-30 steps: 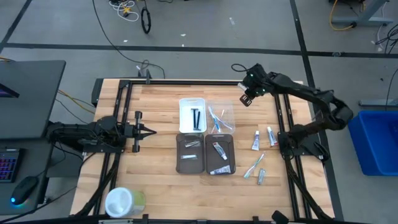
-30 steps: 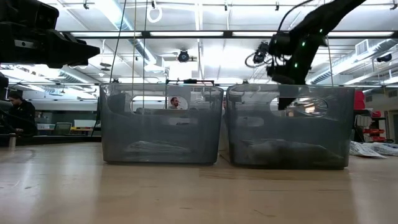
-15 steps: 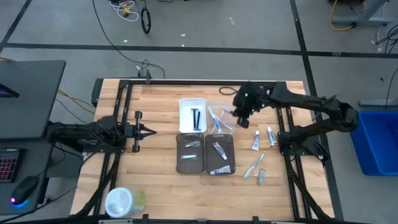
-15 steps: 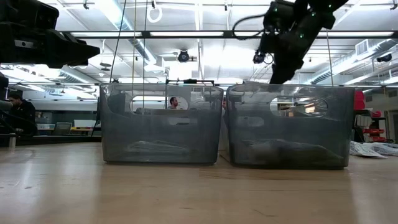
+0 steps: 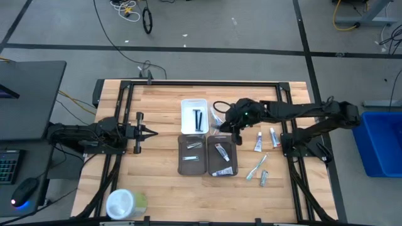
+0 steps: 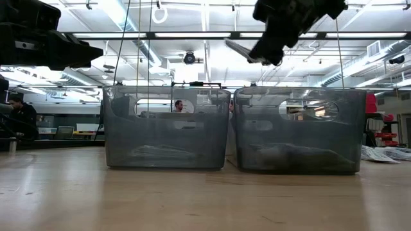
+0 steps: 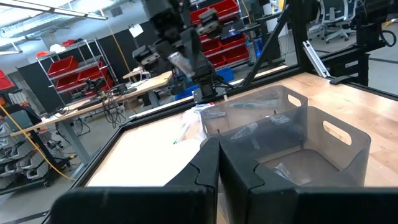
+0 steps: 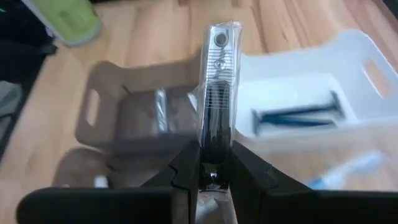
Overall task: Pick & Place Travel size toiletries
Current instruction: Put the silver nail cutter into the left black bin
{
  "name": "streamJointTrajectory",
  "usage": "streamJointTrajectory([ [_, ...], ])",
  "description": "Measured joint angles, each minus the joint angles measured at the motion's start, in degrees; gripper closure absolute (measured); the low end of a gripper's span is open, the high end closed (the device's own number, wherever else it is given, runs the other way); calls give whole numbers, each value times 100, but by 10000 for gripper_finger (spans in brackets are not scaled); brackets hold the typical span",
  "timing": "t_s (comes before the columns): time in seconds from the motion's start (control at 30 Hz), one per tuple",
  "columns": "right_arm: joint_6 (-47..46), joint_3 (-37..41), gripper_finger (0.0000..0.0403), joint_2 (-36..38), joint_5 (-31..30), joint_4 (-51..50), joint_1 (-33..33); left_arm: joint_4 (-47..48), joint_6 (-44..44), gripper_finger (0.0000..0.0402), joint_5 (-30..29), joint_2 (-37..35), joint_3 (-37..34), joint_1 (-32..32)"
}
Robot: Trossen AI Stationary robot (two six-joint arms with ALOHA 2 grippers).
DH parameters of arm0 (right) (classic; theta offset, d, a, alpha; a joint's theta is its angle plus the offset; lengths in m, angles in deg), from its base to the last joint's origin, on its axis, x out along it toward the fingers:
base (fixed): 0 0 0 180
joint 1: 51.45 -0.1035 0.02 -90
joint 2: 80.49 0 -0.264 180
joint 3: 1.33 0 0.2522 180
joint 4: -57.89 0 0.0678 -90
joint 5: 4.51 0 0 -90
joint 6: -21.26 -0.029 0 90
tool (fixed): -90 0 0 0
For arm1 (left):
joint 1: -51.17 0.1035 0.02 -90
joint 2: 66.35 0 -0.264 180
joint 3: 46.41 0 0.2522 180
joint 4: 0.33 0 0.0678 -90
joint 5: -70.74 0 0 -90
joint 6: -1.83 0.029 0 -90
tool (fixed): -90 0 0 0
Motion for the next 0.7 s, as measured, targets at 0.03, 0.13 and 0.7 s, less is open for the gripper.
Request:
streamJointTrajectory([
  [0.03,-32,0,334,-65,2,183,-66,0,0,385,0,1,0,0],
  [0.13,-92,0,334,-267,1,670,-233,-2,0,386,-2,0,0,1],
  [0.7,-91,-1127,334,-1970,334,1243,-774,-1,-1,385,-2,2,-2,0],
])
